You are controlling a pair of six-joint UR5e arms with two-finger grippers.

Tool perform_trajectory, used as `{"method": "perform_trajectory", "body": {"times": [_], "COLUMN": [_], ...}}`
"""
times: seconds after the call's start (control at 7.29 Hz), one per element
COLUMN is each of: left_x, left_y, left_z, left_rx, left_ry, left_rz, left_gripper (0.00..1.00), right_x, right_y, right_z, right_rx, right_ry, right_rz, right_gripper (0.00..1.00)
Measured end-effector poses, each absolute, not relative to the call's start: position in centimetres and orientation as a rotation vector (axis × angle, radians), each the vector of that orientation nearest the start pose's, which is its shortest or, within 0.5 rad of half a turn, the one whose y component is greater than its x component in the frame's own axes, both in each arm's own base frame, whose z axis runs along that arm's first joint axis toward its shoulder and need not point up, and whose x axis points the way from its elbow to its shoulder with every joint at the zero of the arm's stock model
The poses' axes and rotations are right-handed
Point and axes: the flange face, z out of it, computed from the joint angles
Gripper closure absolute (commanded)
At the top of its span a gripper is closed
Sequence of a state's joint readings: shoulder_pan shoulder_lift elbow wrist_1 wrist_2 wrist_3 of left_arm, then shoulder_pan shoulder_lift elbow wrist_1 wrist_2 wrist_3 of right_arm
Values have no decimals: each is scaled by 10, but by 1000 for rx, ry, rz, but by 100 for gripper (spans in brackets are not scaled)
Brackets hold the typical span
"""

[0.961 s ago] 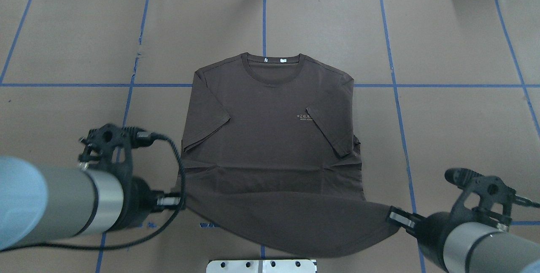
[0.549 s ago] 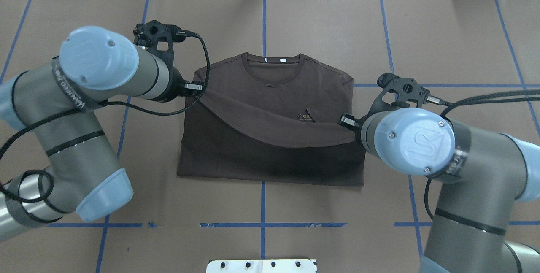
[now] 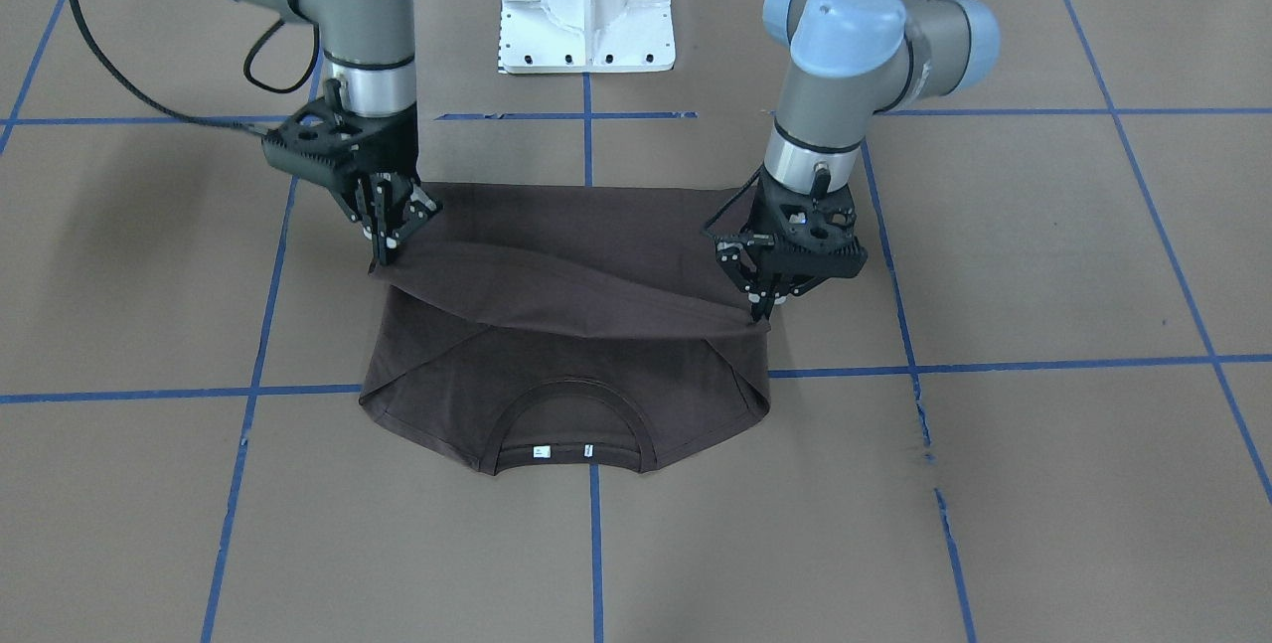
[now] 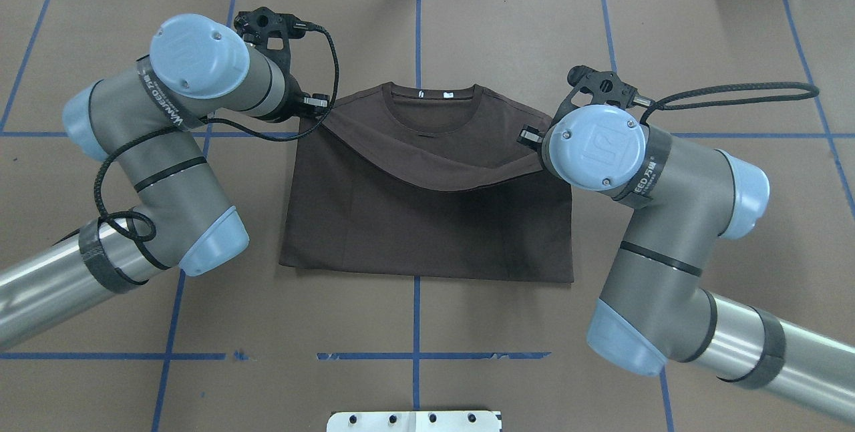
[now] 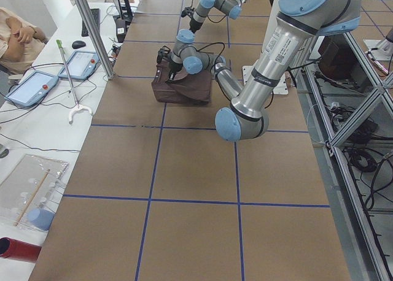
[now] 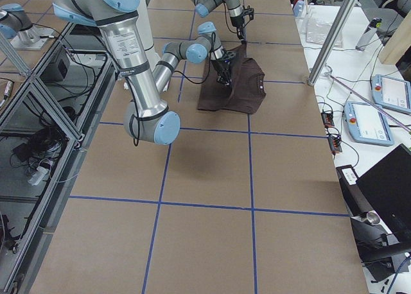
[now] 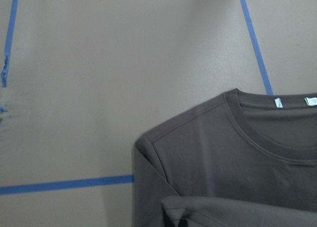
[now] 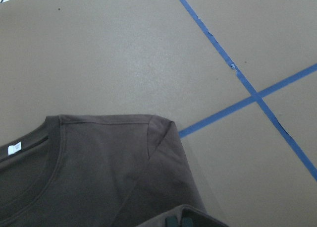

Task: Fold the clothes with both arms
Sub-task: 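Lift the hem with both grippers and fold it toward the collar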

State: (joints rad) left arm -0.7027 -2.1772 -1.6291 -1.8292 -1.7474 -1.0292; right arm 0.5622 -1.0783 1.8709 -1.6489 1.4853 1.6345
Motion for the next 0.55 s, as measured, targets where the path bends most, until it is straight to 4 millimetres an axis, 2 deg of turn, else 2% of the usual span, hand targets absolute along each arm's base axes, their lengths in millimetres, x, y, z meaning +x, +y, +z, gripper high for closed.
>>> {"method": "perform_trajectory", "body": {"times": [0.27, 0.55], "left_x": [469, 480], "left_y": [-563, -579], "left_z": [277, 291], "left_rx": [413, 405], "left_ry": [825, 803], "left_rz": [-65, -67], "left_gripper": [100, 100], "right_x": [-462, -461], "right_y": [-501, -530], "right_z": [304, 333], "right_rx": [270, 268], "right_ry": [-677, -662], "right_rz": [630, 627], "right_gripper": [100, 100]}}
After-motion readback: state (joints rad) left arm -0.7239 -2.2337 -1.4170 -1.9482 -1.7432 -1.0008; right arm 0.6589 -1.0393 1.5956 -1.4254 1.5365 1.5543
